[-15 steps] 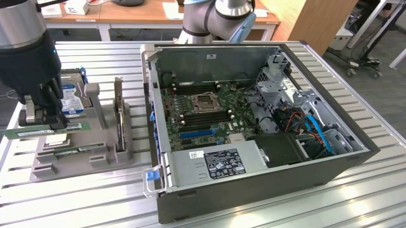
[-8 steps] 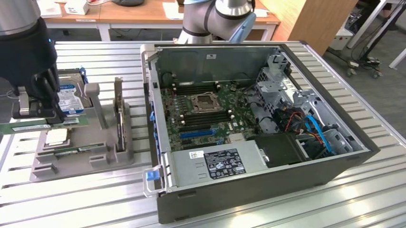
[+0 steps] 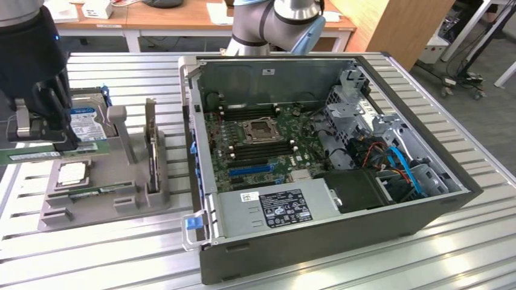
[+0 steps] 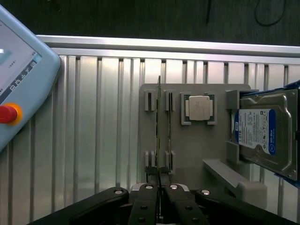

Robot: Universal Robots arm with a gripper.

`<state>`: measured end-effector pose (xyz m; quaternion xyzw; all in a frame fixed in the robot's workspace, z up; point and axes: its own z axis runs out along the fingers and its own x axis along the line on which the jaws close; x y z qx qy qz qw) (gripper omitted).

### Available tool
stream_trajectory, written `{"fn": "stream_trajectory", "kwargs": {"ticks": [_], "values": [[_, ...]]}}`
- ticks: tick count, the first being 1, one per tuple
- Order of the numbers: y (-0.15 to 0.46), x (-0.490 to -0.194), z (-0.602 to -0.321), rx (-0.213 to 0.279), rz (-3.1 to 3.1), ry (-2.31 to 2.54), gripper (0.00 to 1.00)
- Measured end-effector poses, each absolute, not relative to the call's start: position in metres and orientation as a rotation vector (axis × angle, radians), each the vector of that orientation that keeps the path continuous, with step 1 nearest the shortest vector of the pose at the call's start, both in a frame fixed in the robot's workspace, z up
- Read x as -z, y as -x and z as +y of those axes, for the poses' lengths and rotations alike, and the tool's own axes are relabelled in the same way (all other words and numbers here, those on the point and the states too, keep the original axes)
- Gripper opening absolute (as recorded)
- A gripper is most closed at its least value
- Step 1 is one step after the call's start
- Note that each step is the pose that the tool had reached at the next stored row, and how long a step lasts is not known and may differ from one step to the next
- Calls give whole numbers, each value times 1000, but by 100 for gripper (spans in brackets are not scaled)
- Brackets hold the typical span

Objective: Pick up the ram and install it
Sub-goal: 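Pick up the ram and move it above insertion slot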

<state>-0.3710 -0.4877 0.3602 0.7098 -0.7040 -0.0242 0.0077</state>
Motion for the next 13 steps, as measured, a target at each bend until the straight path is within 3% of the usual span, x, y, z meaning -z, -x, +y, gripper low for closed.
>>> {"fn": "stream_trajectory", "kwargs": {"ticks": [13], "values": [[371,-382,-488,75,-2201,-2219,12]]}}
